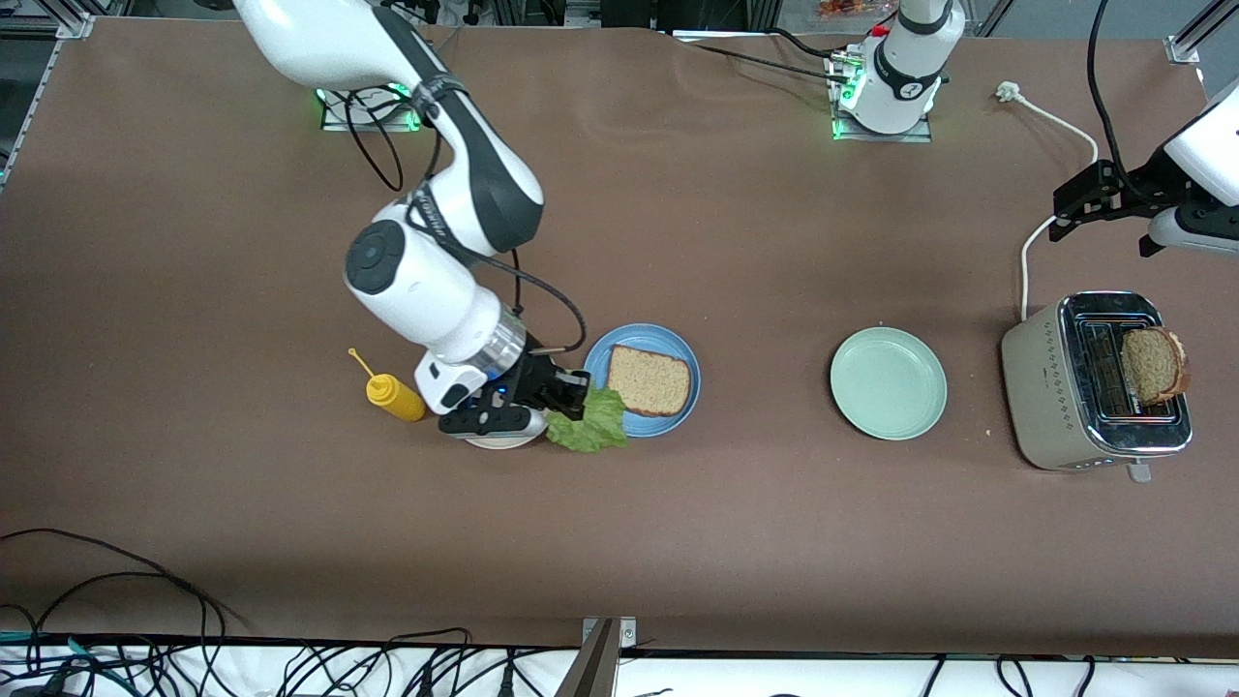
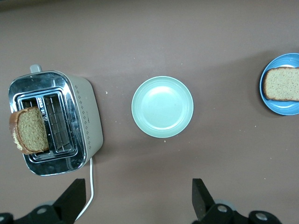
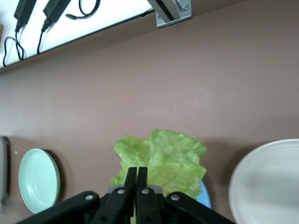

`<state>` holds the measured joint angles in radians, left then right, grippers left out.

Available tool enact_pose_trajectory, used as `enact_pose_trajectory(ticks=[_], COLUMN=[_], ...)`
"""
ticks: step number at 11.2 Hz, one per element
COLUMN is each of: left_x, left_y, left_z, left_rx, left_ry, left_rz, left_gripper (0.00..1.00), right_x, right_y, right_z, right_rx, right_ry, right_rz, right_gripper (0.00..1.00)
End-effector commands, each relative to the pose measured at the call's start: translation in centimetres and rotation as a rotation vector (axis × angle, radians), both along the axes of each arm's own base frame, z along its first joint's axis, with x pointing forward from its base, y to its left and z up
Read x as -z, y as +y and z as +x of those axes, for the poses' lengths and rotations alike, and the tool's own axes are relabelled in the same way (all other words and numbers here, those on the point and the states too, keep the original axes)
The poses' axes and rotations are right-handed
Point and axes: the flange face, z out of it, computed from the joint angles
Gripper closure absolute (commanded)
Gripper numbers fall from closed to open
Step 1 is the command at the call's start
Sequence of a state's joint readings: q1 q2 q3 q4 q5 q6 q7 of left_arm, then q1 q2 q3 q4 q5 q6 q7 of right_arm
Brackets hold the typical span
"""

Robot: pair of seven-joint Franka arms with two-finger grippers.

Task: Make sandwich in blue plate with both arms
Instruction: 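Carry the lettuce with the right gripper onto the bread on the blue plate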

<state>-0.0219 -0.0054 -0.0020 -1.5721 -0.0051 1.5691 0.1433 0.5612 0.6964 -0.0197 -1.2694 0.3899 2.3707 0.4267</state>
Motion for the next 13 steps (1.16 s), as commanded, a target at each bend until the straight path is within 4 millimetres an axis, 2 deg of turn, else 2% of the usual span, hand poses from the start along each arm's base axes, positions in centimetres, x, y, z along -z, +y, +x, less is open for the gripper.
enact_pose_trajectory(ticks=[1, 3, 5, 8, 10, 13], left_x=[-0.6, -0.6, -0.7, -0.7, -0.7, -0.7], left_y=[-0.1, -0.3, -0.3, -0.3, -0.6, -0.7], left_z=[-0.1, -0.1, -0.1, -0.1, -0.1, -0.1], left_rx=[-0.003, 0.000, 0.000, 0.001, 0.006, 0.007], left_ry=[0.000, 0.000, -0.001, -0.001, -0.001, -0.001], left_rz=[0.019, 0.019, 0.019, 0.019, 0.020, 0.020], left_gripper=[0.00, 0.00, 0.00, 0.00, 0.00, 0.00], right_x=[1.7, 3.3, 5.8, 8.6, 10.8, 11.0], right_y=[3.7, 4.9, 4.6, 7.3, 7.8, 7.8], right_z=[-0.3, -1.3, -2.8, -6.2, -7.9, -7.9], right_rx=[0.067, 0.082, 0.071, 0.042, 0.032, 0.029], right_ry=[-0.026, 0.000, 0.042, 0.058, 0.062, 0.045], right_rz=[0.051, 0.041, 0.004, -0.010, -0.028, -0.027], right_gripper=[1.00, 1.00, 1.00, 1.00, 1.00, 1.00])
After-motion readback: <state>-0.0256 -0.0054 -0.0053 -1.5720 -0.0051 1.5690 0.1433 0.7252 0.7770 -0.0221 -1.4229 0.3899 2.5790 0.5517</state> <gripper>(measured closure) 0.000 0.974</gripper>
